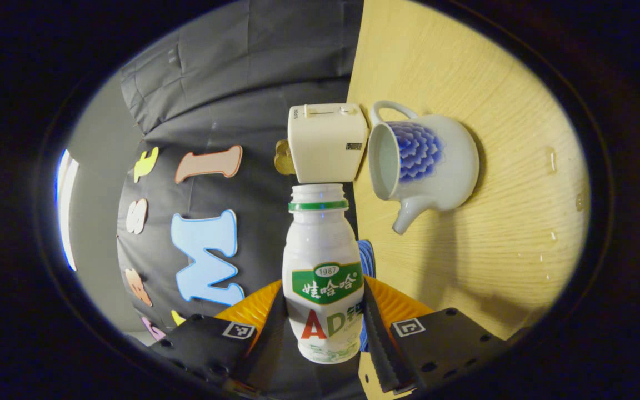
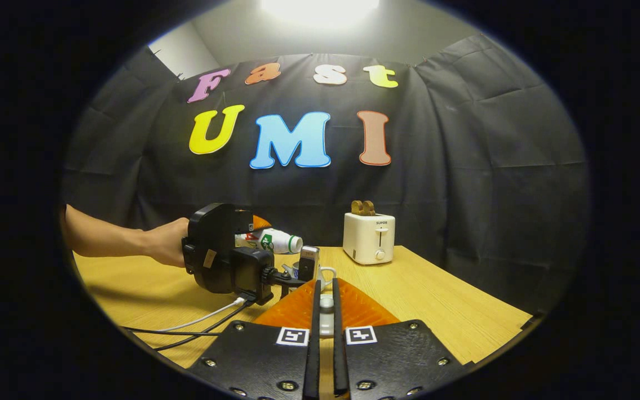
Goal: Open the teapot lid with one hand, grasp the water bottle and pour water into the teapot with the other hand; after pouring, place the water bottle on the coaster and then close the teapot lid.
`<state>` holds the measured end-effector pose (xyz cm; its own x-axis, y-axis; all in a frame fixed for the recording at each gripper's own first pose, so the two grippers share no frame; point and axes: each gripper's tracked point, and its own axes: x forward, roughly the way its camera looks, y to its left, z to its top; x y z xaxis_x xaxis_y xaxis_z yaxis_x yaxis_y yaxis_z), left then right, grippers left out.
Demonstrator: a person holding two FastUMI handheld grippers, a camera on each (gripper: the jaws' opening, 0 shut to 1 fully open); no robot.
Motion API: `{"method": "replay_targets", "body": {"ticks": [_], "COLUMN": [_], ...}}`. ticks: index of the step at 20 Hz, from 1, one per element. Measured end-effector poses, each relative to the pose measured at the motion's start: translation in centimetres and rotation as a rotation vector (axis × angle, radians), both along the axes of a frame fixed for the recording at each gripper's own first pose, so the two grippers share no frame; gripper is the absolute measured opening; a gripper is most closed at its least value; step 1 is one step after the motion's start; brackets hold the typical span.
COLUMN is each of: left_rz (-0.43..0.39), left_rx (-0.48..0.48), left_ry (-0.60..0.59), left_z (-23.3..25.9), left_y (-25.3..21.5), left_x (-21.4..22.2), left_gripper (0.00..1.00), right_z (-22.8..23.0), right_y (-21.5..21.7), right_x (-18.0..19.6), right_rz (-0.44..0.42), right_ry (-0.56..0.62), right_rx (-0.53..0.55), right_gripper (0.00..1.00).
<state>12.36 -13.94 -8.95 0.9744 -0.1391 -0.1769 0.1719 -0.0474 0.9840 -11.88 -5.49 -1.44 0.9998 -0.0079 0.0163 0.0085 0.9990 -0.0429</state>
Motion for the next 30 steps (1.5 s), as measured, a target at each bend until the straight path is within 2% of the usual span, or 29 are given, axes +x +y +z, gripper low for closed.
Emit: {"method": "replay_targets", "body": {"ticks": [2, 4, 5, 14, 18, 30], "left_rz": [-0.005, -0.015, -0.019, -0.038, -0.046, -0.079], "left_rx": [0.02, 0.035, 0.036, 0.118, 0.118, 0.194], "left_ry": [-0.001, -0.002, -0.005, -0.009, -0.013, -0.04], "left_z": [0.1, 0.2, 0.3, 0.6, 1.0, 2.3], "left_y": [-0.2, -0.5, -0.7, -0.8, -1.1, -1.0], "left_x": [0.0, -0.1, 0.0, 0.0, 0.1, 0.7], "left_gripper": [0.8, 0.7, 0.8, 0.8, 0.8, 0.8], "right_z": [0.0, 0.0, 0.1, 0.6, 0.5, 0.6], "right_y": [-0.1, -0.1, -0.2, -1.0, -1.2, -1.4], "right_x": [-0.1, -0.1, -0.1, -0.7, -0.7, -0.9], "right_rz": [-0.002, -0.004, -0.006, -0.027, -0.029, -0.03], "right_ry": [0.0, -0.003, -0.004, -0.033, -0.031, -0.041], "right_rx": [0.002, 0.004, 0.005, 0.032, 0.042, 0.045], "right_gripper": [0.1, 0.1, 0.1, 0.1, 0.1, 0.1]}}
